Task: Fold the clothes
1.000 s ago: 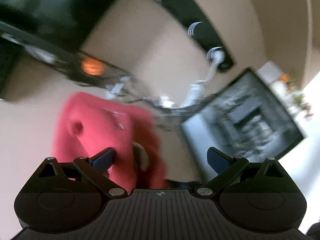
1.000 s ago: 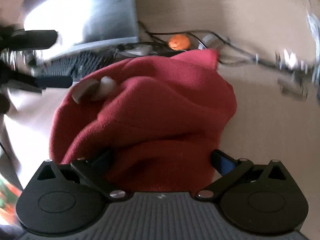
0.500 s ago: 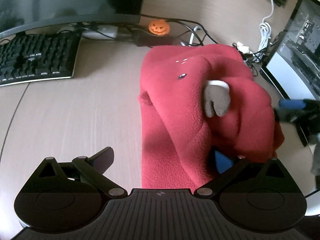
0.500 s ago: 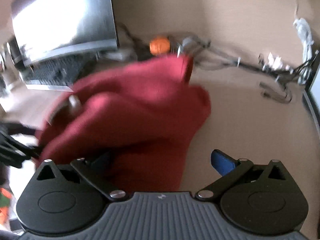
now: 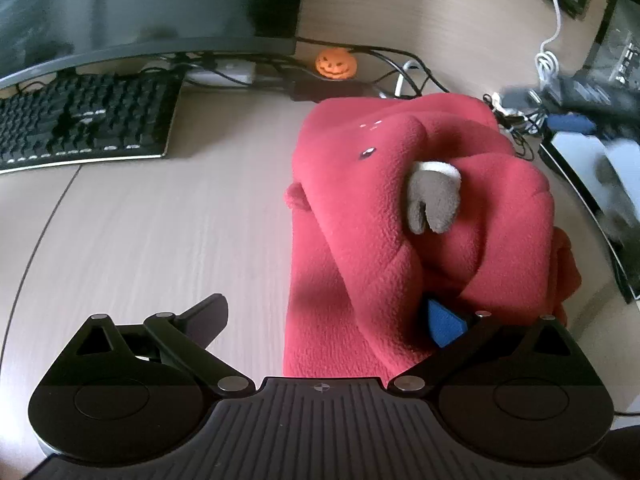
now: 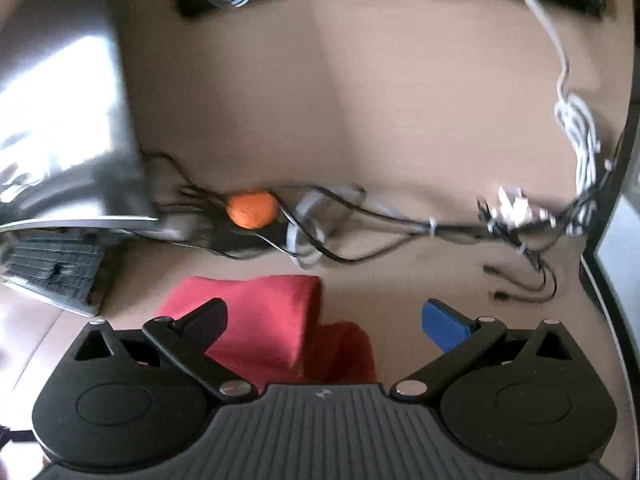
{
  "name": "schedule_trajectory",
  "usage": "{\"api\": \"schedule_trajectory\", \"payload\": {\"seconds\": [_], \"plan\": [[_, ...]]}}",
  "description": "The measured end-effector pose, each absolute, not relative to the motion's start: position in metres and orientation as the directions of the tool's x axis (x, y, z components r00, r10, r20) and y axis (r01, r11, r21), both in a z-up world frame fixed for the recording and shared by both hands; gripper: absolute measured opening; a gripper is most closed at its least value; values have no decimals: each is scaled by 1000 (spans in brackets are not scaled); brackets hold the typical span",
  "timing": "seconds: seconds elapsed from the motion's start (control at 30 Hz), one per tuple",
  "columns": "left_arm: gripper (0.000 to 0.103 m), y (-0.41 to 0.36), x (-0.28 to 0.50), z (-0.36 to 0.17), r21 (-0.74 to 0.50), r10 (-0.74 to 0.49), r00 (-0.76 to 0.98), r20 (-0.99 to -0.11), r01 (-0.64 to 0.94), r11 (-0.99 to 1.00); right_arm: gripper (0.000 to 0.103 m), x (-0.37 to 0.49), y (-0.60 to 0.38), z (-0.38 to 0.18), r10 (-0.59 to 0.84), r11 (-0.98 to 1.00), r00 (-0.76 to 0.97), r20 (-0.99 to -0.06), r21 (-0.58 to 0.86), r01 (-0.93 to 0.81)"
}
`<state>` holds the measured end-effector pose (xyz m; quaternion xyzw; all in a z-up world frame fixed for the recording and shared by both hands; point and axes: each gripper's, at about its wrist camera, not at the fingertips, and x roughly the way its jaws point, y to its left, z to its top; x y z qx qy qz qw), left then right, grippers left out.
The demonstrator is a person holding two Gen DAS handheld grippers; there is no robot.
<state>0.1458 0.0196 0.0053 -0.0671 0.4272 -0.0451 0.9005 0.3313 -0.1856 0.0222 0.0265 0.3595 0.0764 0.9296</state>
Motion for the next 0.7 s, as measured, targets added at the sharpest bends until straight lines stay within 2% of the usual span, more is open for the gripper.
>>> {"api": "schedule_trajectory", "payload": {"seconds": [0.07,0.13,0.33,0.47,0.57,0.7], "plan": [[103,20,146,5,-163,-137,630,-764,17,986,103,355,-177,-2,94,994,660,-745,36,-100],[103,20,146,5,-167,-137,631,-764,12,986,103,368,-172,-31,63,993,614,-787,-13,-119],[103,22,145,6,-196,-155,625,-765,3,981,103,367,-186,-30,127,985,627,-769,25,-168],[103,25,140,19,-195,-167,628,-760,25,981,103,326,-203,6,288,957,645,-708,182,-227],[103,31,128,33,-244,-251,634,-731,100,965,103,281,-212,27,421,905,626,-657,257,-339],[103,29,116,26,-277,-344,574,-744,204,939,103,241,-202,8,510,843,485,-711,299,-447]]}}
